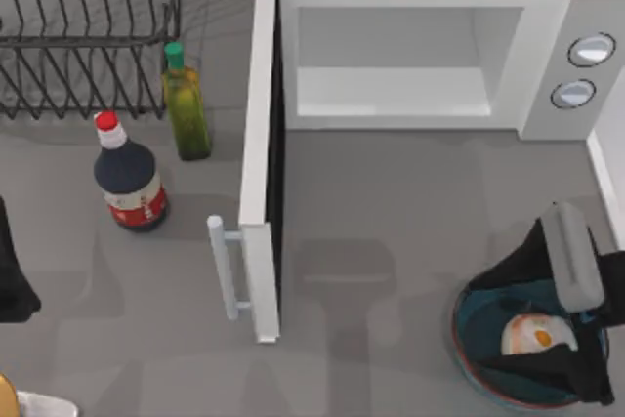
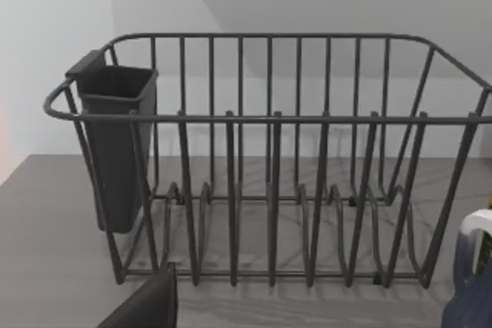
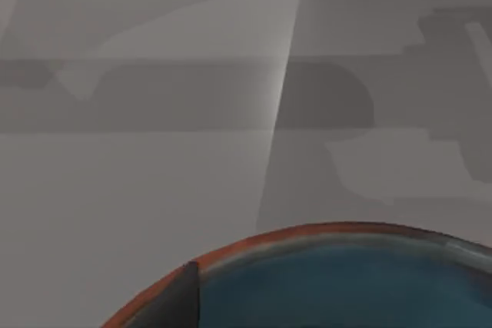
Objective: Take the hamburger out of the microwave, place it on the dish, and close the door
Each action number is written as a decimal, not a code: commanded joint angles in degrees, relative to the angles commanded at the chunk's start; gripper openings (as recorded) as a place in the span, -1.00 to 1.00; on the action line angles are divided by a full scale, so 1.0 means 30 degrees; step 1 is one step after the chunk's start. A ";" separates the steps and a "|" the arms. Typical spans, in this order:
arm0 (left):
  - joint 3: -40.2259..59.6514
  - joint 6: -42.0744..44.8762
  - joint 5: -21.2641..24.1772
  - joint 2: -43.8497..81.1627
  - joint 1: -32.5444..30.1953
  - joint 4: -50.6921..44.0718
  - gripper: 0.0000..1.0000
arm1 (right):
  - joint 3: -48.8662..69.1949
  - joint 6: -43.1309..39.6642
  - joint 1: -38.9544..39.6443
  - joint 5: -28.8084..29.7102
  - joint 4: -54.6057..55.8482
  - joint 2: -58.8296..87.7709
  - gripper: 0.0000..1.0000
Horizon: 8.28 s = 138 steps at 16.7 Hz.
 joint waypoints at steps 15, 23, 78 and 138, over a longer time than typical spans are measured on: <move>0.0000 0.0000 0.0000 0.0000 0.0000 0.0000 1.00 | -0.8710 1.8654 -0.2059 1.6011 0.2108 -2.7264 1.00; 0.0000 0.0000 0.0000 0.0000 0.0000 0.0000 1.00 | -1.0920 2.3140 -0.2582 2.0072 0.2643 -3.2047 1.00; 0.0945 0.0069 -0.0839 0.4390 -0.0846 0.3413 -1.00 | -1.0920 2.3140 -0.2582 2.0072 0.2643 -3.2047 1.00; 1.1653 -1.0701 -0.9280 2.6545 -1.4744 -0.2446 -1.00 | -1.0920 2.3140 -0.2582 2.0072 0.2643 -3.2047 1.00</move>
